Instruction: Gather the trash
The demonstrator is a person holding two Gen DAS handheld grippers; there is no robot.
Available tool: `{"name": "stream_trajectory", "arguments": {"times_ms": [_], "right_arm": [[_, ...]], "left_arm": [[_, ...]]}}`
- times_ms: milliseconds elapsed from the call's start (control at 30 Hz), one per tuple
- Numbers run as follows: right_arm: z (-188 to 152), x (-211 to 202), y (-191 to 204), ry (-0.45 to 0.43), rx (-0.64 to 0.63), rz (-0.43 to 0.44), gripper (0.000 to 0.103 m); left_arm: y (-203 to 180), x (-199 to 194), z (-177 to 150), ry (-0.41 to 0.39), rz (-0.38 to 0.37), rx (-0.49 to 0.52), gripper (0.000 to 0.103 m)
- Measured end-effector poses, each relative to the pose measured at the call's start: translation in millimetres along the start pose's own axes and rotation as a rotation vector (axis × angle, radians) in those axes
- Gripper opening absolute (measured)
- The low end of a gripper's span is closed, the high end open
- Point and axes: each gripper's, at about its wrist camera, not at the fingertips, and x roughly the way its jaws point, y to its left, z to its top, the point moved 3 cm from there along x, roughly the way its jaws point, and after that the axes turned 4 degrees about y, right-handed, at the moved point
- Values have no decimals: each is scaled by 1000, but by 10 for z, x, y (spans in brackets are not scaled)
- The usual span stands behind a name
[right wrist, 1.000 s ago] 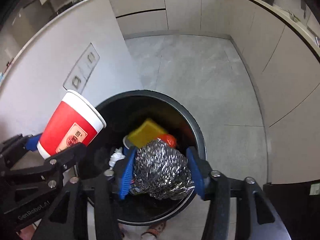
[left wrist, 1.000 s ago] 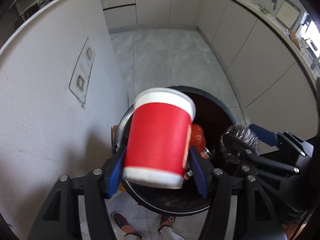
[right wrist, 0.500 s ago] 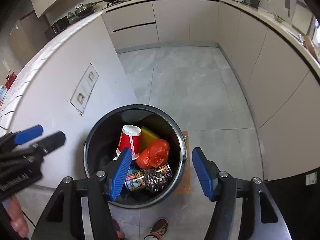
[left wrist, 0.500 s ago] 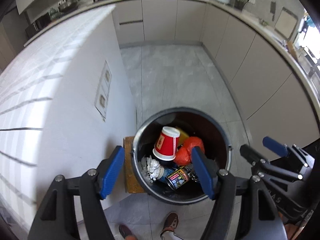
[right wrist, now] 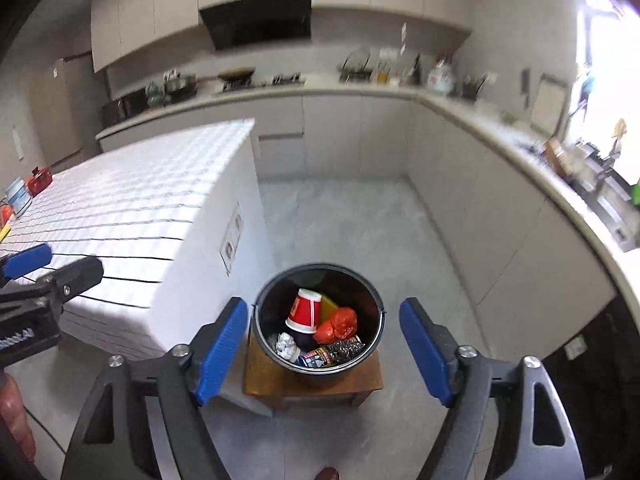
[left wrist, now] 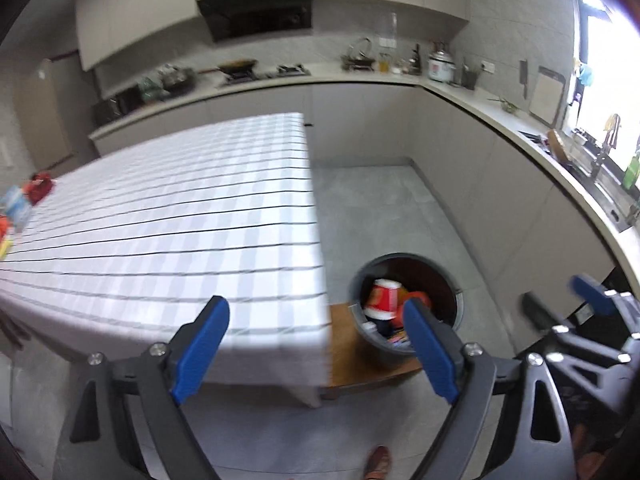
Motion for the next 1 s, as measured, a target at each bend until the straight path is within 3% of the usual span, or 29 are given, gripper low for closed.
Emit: {"name": "stream_trajectory", "arguments": {"times_ms": [233, 433, 733, 1000], "right_arm": [[-360, -962, 670, -110, 23, -88, 95], [-538, -1438, 977, -140, 6, -76, 95], [-633, -1703, 1001, -178, -26, -72, 96], [-643, -1756, 782, -175, 4, -61, 96]], "left_arm": [[681, -470, -417, -42, 60, -11, 94], [938, -722, -624, -56, 86, -51, 95], [930, -932, -755, -89, 112, -85, 97], [782, -1007, -827, -94, 87, -78, 98]]}}
